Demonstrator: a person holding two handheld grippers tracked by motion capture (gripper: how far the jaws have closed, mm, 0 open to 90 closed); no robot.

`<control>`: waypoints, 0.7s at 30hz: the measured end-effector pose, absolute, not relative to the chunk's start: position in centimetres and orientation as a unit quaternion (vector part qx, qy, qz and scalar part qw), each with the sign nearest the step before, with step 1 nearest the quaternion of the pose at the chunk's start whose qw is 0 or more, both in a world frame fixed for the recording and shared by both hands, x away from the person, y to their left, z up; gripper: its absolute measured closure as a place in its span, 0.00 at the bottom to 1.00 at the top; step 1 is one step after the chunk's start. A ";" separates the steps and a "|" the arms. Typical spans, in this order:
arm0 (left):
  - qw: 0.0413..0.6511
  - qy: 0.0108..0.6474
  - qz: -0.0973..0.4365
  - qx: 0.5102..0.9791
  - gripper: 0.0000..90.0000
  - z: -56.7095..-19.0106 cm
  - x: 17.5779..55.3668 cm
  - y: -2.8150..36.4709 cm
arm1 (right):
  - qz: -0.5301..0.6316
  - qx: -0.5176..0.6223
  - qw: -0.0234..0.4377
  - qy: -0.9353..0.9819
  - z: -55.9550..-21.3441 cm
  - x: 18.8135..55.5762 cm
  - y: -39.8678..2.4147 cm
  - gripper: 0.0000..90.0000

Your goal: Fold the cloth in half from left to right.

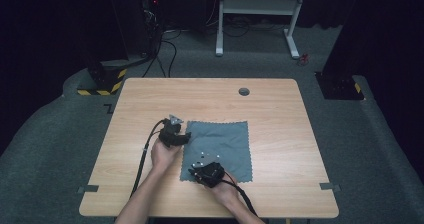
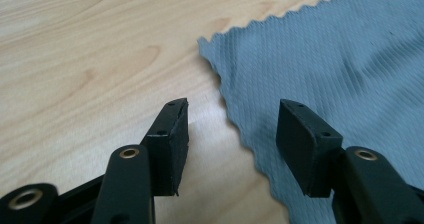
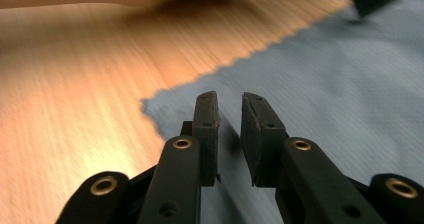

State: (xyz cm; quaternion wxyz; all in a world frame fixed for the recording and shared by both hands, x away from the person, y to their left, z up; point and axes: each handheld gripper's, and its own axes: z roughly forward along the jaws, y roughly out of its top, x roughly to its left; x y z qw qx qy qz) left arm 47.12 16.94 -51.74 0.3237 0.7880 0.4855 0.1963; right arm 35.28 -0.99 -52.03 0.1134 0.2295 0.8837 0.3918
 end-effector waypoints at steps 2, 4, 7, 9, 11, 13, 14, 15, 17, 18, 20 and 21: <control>0.318 0.491 0.193 0.788 0.52 -51.6 47.7 16.8 | 0.388 0.222 0.110 0.888 -52.1 35.0 -0.2 0.84; 0.318 0.495 0.194 0.785 0.54 -51.6 48.1 16.6 | 0.390 0.217 0.102 0.889 -52.3 34.7 0.4 0.82; 0.322 0.493 0.198 0.783 0.54 -51.7 48.6 16.6 | 0.397 0.208 0.093 0.889 -52.4 34.2 0.9 0.79; 0.322 0.495 0.194 0.783 0.54 -51.6 48.9 16.7 | 0.398 0.205 0.083 0.890 -52.4 33.9 1.3 0.76; 0.316 0.502 0.193 0.782 0.54 -51.6 49.3 16.6 | 0.390 0.196 0.087 0.895 -52.3 33.7 1.7 0.73; 0.321 0.506 0.199 0.776 0.54 -51.7 49.6 16.8 | 0.387 0.192 0.091 0.897 -52.3 33.4 2.0 0.71; 0.323 0.510 0.202 0.771 0.54 -51.7 49.8 16.8 | 0.387 0.189 0.095 0.898 -52.3 33.4 2.0 0.71; 0.323 0.511 0.203 0.770 0.54 -51.8 49.8 16.7 | 0.384 0.186 0.100 0.899 -52.3 33.2 2.0 0.71; 0.319 0.512 0.202 0.772 0.55 -51.7 50.2 16.7 | 0.384 0.185 0.104 0.899 -52.3 33.1 2.0 0.70; 0.316 0.510 0.201 0.774 0.55 -51.6 50.3 16.6 | 0.384 0.186 0.104 0.898 -52.4 33.0 2.0 0.71; 0.314 0.510 0.197 0.776 0.57 -51.5 50.5 16.5 | 0.383 0.193 0.105 0.897 -52.3 32.8 1.9 0.73; 0.316 0.509 0.197 0.776 0.62 -51.6 50.6 16.5 | 0.381 0.192 0.107 0.898 -52.3 32.8 2.0 0.74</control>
